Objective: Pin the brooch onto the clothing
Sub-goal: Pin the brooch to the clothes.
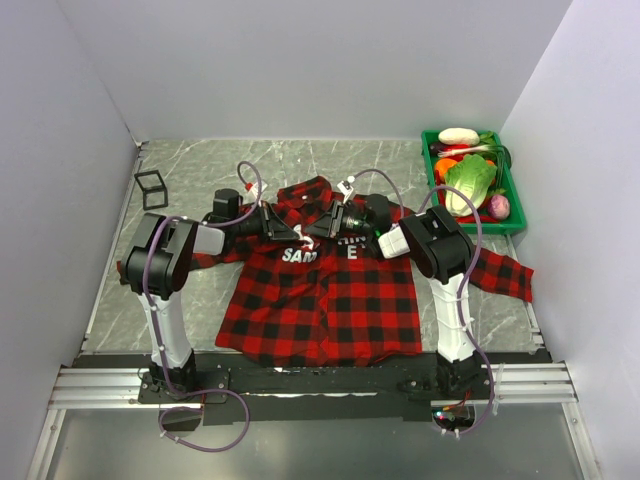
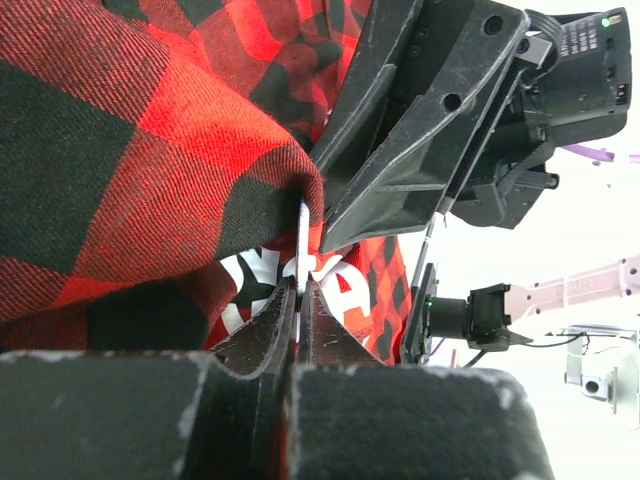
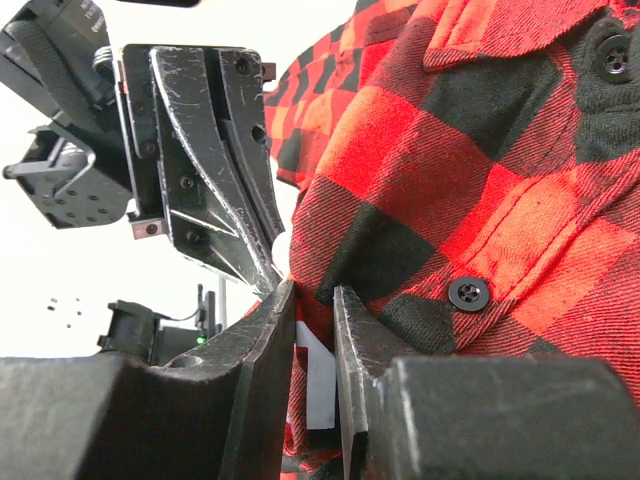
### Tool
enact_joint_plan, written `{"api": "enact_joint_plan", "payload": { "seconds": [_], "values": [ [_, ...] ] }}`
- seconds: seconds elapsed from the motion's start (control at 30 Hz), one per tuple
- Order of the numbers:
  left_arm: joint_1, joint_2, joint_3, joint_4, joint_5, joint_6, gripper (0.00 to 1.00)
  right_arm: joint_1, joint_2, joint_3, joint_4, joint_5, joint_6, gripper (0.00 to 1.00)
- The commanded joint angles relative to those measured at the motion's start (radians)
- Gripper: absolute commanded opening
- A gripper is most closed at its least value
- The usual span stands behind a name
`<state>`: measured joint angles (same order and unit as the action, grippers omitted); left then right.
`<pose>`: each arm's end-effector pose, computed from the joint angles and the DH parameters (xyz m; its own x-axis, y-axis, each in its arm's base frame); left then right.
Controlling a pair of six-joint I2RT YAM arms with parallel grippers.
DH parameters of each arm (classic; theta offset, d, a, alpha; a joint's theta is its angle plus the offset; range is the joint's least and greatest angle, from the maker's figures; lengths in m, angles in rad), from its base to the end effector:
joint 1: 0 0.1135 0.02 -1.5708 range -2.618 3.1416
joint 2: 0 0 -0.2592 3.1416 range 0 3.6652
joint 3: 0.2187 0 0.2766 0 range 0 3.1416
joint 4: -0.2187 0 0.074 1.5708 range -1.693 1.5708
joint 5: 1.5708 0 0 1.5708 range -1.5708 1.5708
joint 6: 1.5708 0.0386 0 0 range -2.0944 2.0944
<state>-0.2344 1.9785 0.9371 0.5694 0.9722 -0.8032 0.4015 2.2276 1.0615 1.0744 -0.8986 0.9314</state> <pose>0.3780 -0.1230 0.1052 -0.9163 -0.1981 -0.3482 0.2696 0.3379 -0.9017 0.3908 0.1987 0.0852 -0.8211 0.1943 -0.5367 -0.5055 0.1891 0.8418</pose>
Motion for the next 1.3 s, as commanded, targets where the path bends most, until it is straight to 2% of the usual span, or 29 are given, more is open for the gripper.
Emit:
{"api": "enact_joint_plan", "payload": {
  "seconds": [0.0,0.3,0.57,0.97,1.27],
  "values": [
    [-0.049,-0.035,0.037,-0.04,0.02,0.058,0.01,0.042,-0.032,0.046,0.001,-0.011,-0.046,0.27],
    [-0.06,-0.046,0.046,-0.078,0.011,0.085,0.01,0.051,-0.048,0.046,-0.057,0.006,-0.086,0.24],
    [-0.068,-0.044,0.055,-0.094,0.013,0.098,0.01,0.068,-0.086,0.055,-0.218,0.047,-0.2,0.23],
    [-0.069,-0.04,0.062,-0.066,0.032,0.067,0.01,0.077,-0.101,0.052,-0.251,0.053,-0.232,0.22],
    [-0.069,-0.037,0.086,-0.08,0.042,0.056,0.01,0.092,-0.128,0.064,-0.355,0.086,-0.312,0.21]
  ]
}}
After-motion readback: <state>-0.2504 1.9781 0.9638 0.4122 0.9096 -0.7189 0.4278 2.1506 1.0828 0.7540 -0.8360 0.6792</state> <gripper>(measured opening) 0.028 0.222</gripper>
